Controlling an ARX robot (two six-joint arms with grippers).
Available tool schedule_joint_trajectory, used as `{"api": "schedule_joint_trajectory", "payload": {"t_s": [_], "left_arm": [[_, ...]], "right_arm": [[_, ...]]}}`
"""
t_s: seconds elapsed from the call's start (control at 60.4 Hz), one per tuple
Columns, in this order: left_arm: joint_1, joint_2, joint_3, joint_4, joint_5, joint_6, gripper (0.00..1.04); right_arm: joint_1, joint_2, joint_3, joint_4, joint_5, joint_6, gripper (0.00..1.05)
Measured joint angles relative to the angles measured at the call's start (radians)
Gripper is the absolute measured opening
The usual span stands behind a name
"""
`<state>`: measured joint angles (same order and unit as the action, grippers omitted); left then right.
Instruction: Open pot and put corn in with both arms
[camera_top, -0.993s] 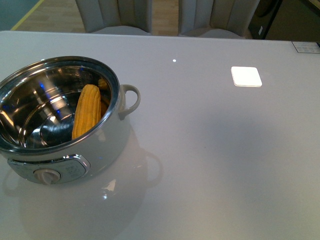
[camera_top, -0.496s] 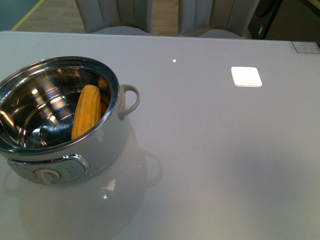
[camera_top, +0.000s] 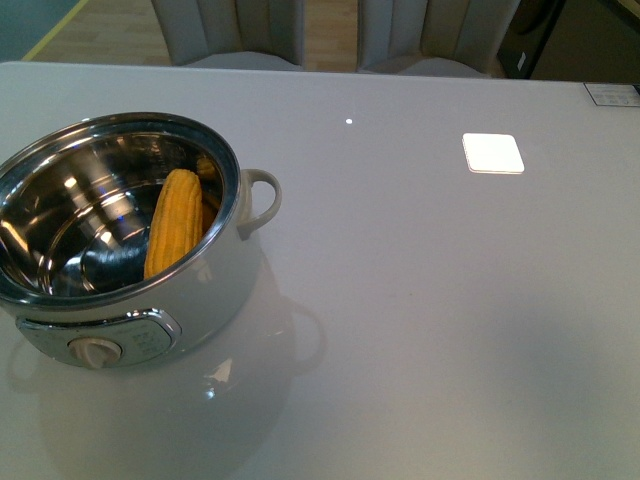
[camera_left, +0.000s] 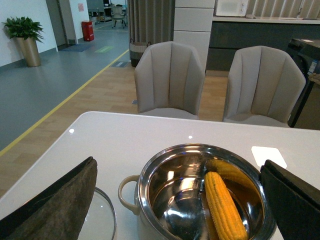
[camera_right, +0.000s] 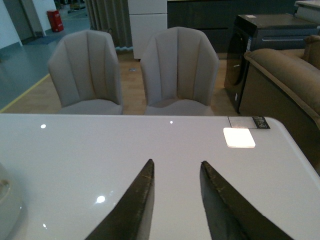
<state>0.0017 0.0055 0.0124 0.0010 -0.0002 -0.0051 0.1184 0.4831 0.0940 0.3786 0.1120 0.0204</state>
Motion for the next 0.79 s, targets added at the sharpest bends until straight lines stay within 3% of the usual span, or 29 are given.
{"api": "schedule_joint_trajectory", "payload": {"t_s": [0.099,0.149,0.794], "left_arm": [[0.000,0.000,0.000,0.000,0.000,0.000,0.98],[0.000,0.000,0.000,0.000,0.000,0.000,0.98],[0.000,0.000,0.000,0.000,0.000,0.000,0.98]], "right_arm": [[-0.076,-0.045,-0.019,-0.026,-0.100,-0.010,0.10],[-0.107,-0.071,-0.026,-0.039,-0.101,-0.016,0.02],[-0.115,-0.276,-0.074,-0.171,-0.109,-0.015,0.02]]}}
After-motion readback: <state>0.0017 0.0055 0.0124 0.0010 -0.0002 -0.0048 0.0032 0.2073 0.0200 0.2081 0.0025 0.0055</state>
